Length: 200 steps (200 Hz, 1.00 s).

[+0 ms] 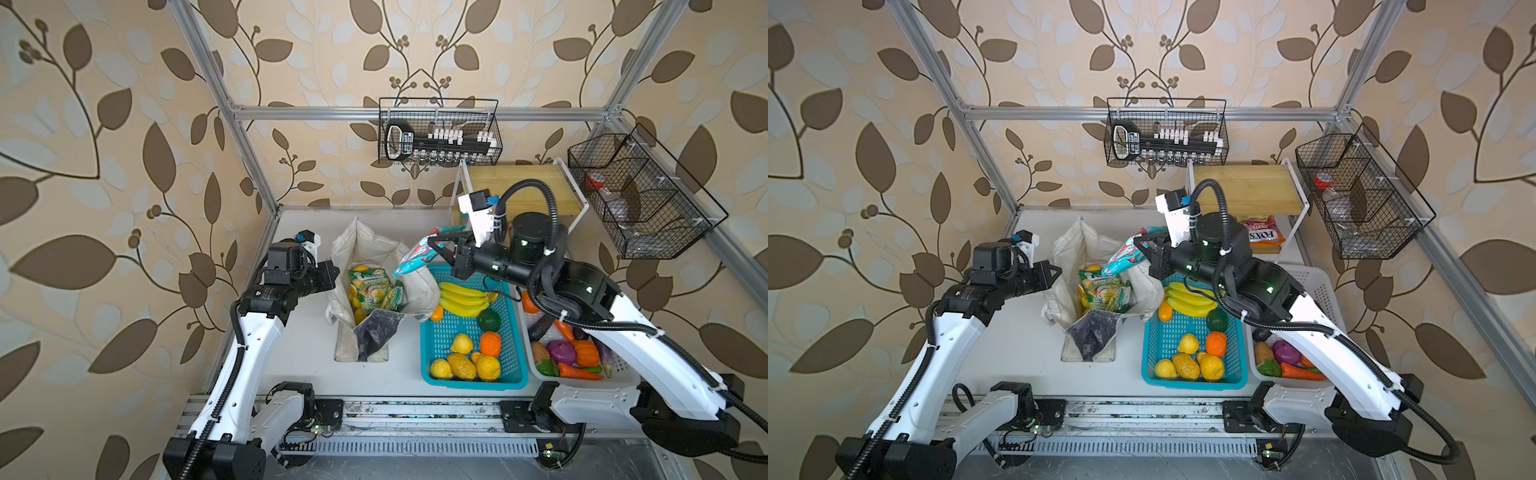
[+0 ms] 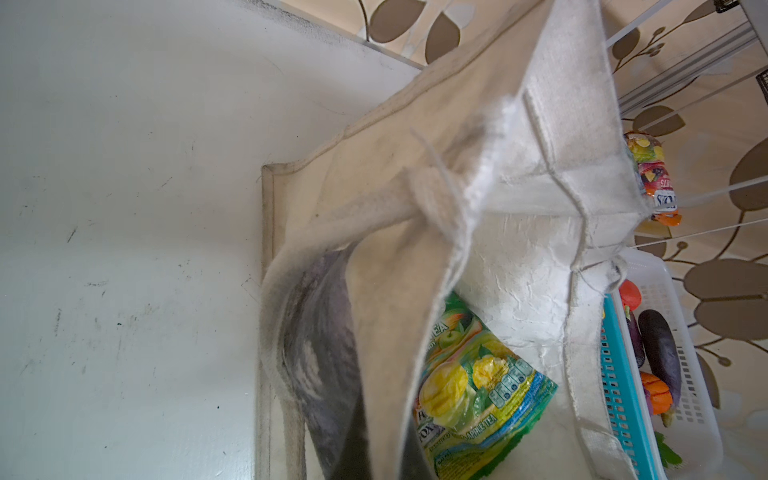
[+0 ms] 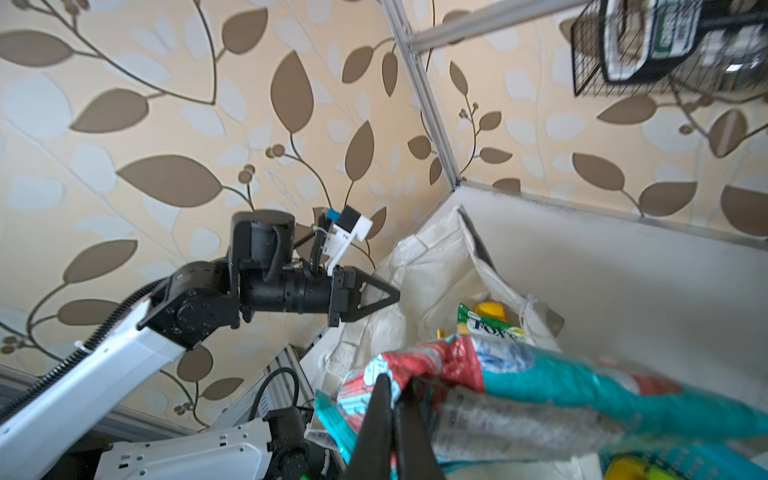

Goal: Place the food into the grocery bag and tie it
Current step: 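Pull the Mint Blossom bag off the shelf and carry it over the tote bag, then lower the Mint Blossom bag into the tote bag and open the right gripper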

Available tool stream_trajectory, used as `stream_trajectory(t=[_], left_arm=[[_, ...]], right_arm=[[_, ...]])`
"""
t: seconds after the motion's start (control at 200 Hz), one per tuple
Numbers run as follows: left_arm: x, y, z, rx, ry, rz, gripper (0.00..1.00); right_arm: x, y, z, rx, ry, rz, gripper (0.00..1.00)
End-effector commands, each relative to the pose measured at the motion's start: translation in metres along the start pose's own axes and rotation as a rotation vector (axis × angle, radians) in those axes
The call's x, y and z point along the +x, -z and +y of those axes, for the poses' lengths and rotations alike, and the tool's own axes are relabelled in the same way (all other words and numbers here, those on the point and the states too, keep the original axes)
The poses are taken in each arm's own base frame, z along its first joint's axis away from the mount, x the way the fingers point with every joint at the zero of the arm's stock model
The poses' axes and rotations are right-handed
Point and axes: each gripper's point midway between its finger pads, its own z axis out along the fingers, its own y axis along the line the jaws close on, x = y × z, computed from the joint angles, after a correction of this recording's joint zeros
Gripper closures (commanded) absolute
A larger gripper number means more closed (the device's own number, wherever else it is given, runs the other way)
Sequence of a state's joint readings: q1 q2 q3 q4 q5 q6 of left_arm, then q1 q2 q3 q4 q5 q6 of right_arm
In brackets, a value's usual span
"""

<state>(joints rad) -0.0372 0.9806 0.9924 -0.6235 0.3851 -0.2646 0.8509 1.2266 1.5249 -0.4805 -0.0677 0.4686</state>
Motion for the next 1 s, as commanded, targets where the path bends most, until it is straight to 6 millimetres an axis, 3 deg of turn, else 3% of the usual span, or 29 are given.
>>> stream_trajectory(t=[0.0, 0.38, 0.8, 0.995], left_arm=[[-0.011, 0.007, -0.01, 0.039, -0.017, -0.036, 1.0], [-0.011, 0.005, -0.009, 0.038, -0.011, -0.032, 1.0], [-0.011, 0.003, -0.007, 0.031, -0.008, -0.028, 1.0], [-0.012, 0.005, -0.006, 0.025, -0.015, -0.04, 1.0]], right_arm=[[0.001, -0.021, 0.008, -0.037, -0.009, -0.033, 1.0], [0.055, -0.087, 0.01, -0.08, -0.044, 0.097, 1.0], [0.09, -0.156, 0.006, -0.106, -0.053, 0.191, 1.0], [0.096, -0.194, 0.002, -0.128, -0.056, 0.221, 1.0]])
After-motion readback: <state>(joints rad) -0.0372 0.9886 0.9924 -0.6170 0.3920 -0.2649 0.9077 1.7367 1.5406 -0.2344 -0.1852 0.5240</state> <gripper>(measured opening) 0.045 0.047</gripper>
